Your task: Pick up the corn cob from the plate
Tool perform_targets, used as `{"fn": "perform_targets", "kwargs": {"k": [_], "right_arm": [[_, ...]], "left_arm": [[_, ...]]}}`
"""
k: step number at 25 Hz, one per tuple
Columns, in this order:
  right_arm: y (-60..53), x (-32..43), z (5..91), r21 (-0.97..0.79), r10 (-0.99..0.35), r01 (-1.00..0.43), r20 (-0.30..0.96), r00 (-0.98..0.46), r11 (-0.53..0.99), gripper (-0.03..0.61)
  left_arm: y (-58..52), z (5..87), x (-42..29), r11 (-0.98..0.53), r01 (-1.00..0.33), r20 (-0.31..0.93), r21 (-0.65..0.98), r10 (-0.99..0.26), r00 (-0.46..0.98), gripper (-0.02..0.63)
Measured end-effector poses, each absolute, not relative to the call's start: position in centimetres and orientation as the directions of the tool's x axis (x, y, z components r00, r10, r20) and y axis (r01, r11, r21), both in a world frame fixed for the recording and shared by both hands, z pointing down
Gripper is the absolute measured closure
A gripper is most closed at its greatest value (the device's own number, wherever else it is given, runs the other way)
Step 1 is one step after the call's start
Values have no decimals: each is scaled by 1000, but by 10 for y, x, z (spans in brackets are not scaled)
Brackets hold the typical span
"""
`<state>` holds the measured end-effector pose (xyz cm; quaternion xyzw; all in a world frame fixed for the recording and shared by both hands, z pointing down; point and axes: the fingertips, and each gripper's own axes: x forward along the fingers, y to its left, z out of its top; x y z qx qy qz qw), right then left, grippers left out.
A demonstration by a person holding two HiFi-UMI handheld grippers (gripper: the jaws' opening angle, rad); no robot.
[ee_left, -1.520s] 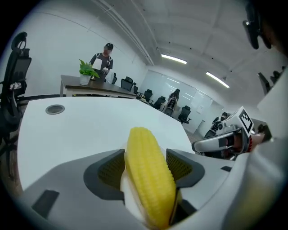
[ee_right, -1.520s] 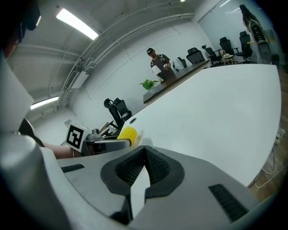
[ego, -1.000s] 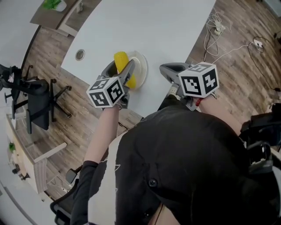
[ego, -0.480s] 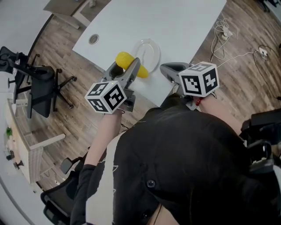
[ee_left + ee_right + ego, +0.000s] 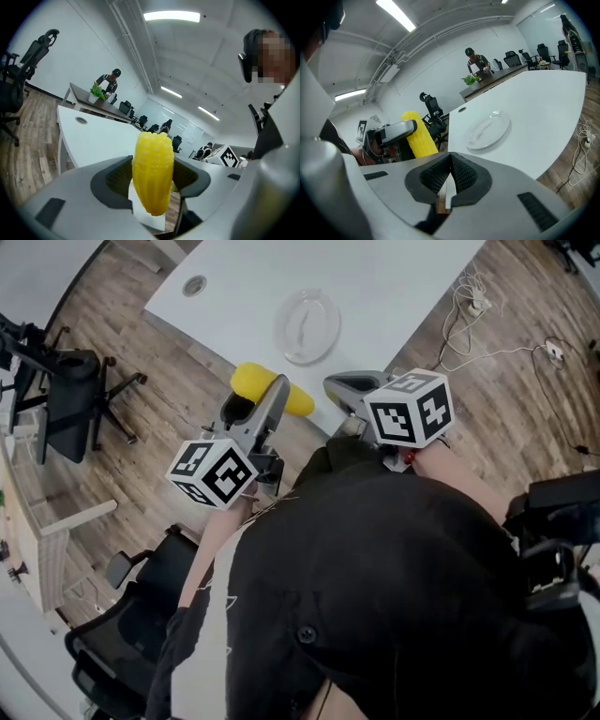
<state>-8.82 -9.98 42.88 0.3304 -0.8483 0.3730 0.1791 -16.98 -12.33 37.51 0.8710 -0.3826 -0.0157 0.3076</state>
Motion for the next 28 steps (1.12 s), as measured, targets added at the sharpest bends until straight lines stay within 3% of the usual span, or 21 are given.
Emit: {"fn": "perform_targets", "kwargs": {"k": [11, 28], "right_arm": [[-93, -68, 431, -553, -326, -609, 528, -784, 569, 563], [-51, 78, 451, -606, -182, -504, 512, -839, 616, 563]], "left_arm": [[-92, 394, -130, -409, -659, 246, 631, -700, 670, 362], [-30, 412, -1, -181, -724, 276, 666, -842, 464, 362]]}}
